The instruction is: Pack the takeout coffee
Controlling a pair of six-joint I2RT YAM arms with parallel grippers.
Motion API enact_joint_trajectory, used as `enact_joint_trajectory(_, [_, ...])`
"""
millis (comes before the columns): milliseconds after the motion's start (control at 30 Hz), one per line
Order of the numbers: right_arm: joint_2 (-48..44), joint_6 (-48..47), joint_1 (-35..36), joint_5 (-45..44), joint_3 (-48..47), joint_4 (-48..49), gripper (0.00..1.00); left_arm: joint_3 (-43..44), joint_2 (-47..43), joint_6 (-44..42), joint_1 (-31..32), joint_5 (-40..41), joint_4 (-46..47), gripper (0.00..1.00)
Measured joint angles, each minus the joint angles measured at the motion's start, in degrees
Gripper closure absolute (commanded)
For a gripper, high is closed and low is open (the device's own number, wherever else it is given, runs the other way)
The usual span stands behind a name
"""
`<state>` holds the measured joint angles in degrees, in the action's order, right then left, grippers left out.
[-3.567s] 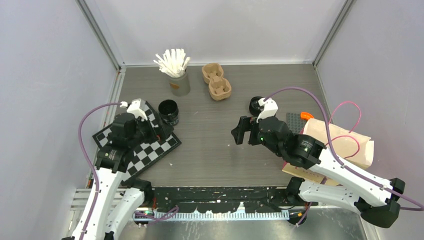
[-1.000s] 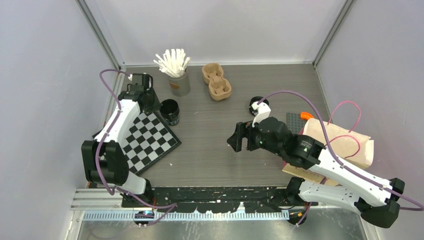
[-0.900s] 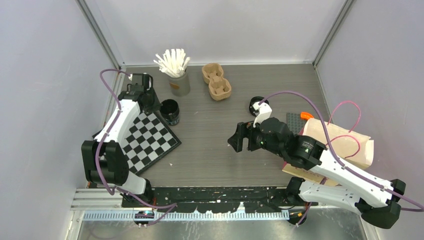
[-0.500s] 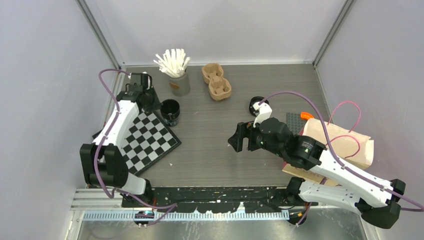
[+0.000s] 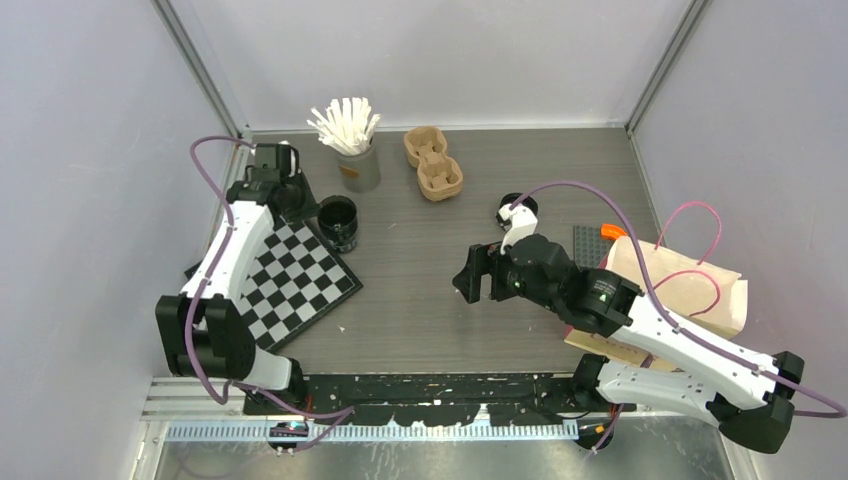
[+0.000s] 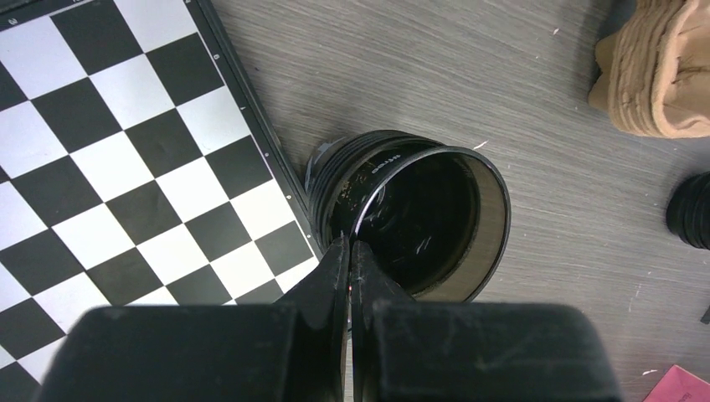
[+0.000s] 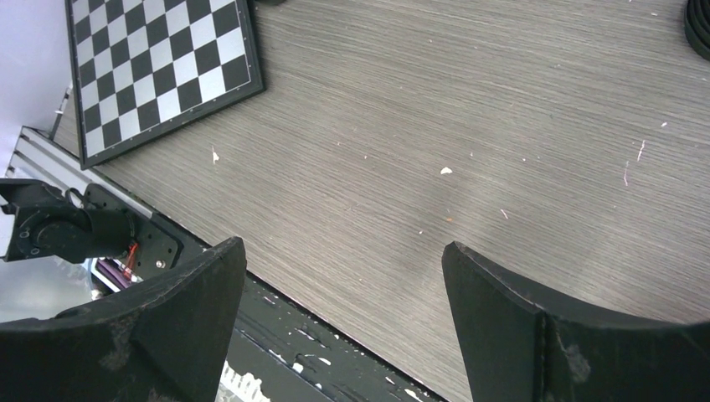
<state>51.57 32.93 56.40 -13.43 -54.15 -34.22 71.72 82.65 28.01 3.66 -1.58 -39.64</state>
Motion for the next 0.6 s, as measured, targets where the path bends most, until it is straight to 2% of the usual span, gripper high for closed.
enact_joint_trajectory(600, [2.56, 2.32, 0.00, -0.74, 0.00, 1.01, 0.10, 3.30, -7.98, -0.02, -0.33, -1.81, -2.10, 1.00])
